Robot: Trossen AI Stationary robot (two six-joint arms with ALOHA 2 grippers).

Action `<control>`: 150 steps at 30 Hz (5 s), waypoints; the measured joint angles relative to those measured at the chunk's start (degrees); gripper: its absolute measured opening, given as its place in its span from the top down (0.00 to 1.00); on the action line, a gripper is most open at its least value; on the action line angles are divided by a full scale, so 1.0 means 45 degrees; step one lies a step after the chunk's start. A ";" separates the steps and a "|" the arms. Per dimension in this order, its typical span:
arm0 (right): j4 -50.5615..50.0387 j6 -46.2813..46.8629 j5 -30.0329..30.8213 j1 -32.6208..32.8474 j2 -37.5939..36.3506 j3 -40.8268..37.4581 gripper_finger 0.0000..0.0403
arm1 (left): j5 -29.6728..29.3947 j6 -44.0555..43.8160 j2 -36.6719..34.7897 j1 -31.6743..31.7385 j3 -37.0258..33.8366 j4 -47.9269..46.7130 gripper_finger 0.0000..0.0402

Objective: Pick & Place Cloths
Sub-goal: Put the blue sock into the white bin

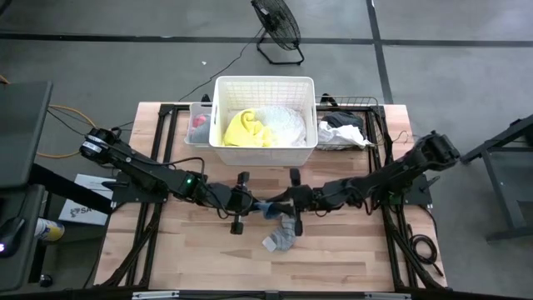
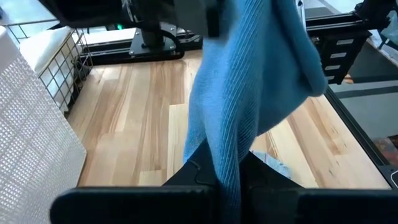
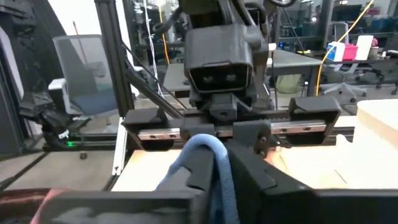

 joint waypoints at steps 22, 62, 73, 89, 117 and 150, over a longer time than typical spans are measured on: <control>-0.5139 0.3205 0.1146 0.0018 -0.1989 0.0005 0.48 | -0.2051 -0.1705 -0.1945 -0.0054 0.0000 -0.2799 0.99; -0.6452 0.5226 0.2245 0.0557 -0.1965 0.0000 0.49 | -1.4846 -0.3938 -0.6854 -0.3084 -0.0005 -0.9176 0.99; -0.6442 0.5317 0.2923 0.0581 -0.1965 0.0000 0.49 | -1.5892 -0.3748 -0.8157 -0.3075 -0.0005 -1.0259 0.99; -0.6334 0.5626 0.4047 0.0581 -0.1960 0.0000 0.49 | -1.3421 -0.6359 -0.8749 0.1018 -0.0005 -1.3754 0.99; -0.6530 0.5232 0.4133 0.0576 -0.1960 0.0000 0.49 | -0.2689 -0.1307 -0.8257 1.2696 -0.3929 -0.6432 0.99; -0.6811 0.5333 0.4090 0.0581 -0.1960 0.0000 0.49 | 0.2273 -0.1681 -0.1856 1.6179 -0.3929 -0.5165 0.94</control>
